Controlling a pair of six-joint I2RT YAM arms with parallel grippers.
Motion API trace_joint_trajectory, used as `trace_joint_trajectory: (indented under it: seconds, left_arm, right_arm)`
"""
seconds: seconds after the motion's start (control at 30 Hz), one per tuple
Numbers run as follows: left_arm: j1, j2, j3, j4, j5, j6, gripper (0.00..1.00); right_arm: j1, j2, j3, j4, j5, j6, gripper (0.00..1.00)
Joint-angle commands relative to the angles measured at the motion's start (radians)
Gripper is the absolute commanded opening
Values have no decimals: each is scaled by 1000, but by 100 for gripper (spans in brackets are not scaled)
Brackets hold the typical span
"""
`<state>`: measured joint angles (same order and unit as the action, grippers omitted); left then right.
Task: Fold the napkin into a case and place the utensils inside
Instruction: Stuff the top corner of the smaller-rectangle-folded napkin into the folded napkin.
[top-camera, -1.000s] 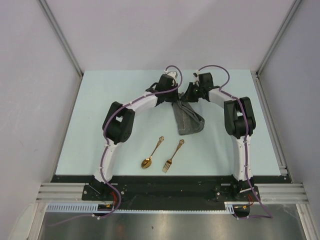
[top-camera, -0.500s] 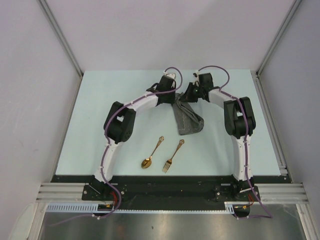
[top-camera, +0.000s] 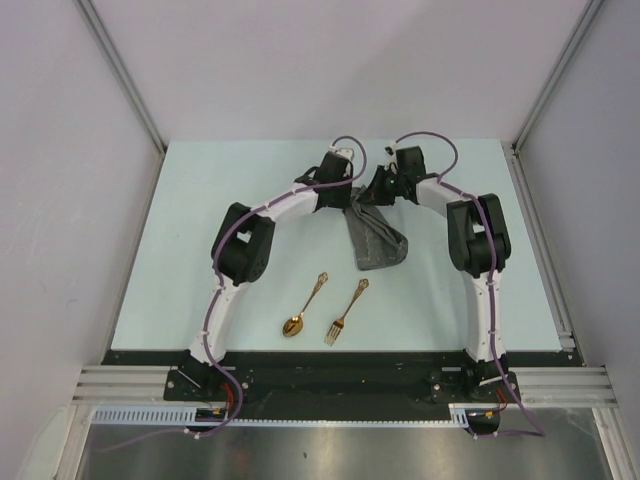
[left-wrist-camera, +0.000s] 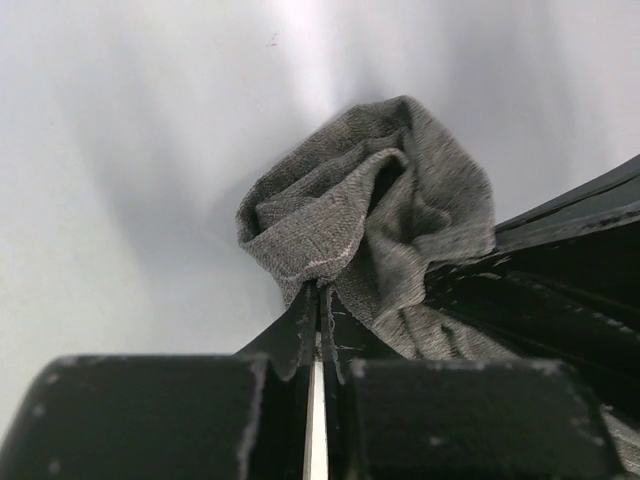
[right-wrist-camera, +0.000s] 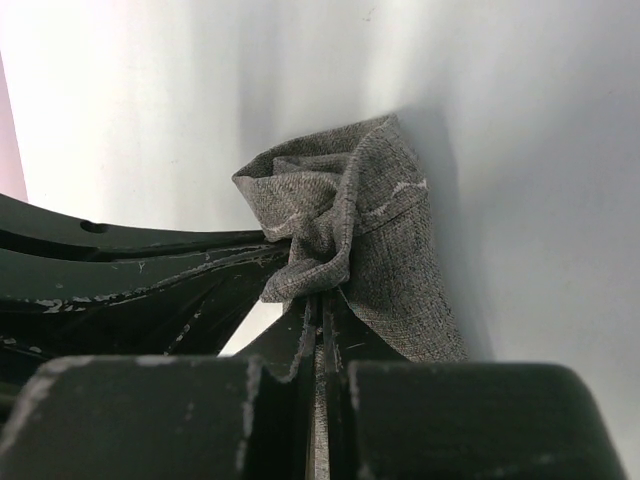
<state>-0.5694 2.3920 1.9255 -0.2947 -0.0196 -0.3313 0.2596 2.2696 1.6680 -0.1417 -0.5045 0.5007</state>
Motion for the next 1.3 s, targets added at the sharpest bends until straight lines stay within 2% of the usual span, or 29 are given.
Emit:
trace_joint_trajectory:
  seconds: [0.0,0.27,0.53,0.73,0.8,0.97,1.03,1.07,1.27]
  left_arm:
    - [2,-68,4,60,76,-26,1]
    - [62,-106,-114,215,300,-207,0]
    - [105,-122,-203,370,415,-324,0]
    - [111,-119,-247,433,472,-380,0]
    - [111,-126,-249,425,471,-377,0]
    - [111,-152,-289,446,468,-387,0]
    - [111,-157,-292,444,463,-382,0]
    - [111,-156,-289,447,469,-387,0]
    - [115,-151,-273,467,506,-400,0]
  right_arm:
    - [23,-51,9,-24,1,-4,0]
    - [43,-30,33,-71,27,27,0]
    - [53,2,35,-67,28,133,0]
    - [46,44,-24,106,-34,383,0]
    - [46,48,-56,178,-19,464,0]
    - [44,45,-103,232,81,536,0]
    - [35,42,-161,313,107,587,0]
    - [35,47,-171,348,112,590,0]
    - [61,44,-148,298,207,472,0]
